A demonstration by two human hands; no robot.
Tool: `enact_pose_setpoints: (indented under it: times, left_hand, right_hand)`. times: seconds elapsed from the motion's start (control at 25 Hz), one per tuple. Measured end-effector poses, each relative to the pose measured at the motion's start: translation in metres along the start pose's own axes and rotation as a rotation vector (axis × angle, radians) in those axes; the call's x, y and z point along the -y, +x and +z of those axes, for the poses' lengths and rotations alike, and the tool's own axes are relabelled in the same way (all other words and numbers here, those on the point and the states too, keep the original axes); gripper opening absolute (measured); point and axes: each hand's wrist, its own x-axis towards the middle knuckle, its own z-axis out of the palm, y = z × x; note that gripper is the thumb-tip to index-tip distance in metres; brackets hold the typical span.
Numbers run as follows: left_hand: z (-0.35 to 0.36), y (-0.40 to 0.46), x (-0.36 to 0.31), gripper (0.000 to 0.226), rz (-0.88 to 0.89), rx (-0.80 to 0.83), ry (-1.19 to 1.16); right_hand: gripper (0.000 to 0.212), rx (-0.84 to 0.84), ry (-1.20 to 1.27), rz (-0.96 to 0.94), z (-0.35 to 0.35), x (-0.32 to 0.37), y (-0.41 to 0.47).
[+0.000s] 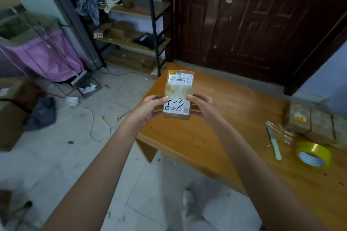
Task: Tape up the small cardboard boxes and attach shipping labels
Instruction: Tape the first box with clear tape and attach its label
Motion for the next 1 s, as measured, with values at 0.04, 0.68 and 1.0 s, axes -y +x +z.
enact_pose_setpoints:
  times: [0.04,0.68,1.0]
  left_hand:
    - [-0.010,0.009,-0.001,0.040,0.001,0.002,0.002]
    - [-0.108,0.253,-0.050,0.031,-0.163,0.111,0.113]
    - [-0.116,0.385,-0.034,0.020,-0.293,0.311,0.214]
  right_hand:
    - [0.038,0.004,-0.010,-0.001,0.008,0.000,0.012]
    - [0.041,-0.106,0.025,0.083,0.055,0.012,0.256]
    - [0.037,-0.402,0.054,0.180,0.055,-0.019,0.341]
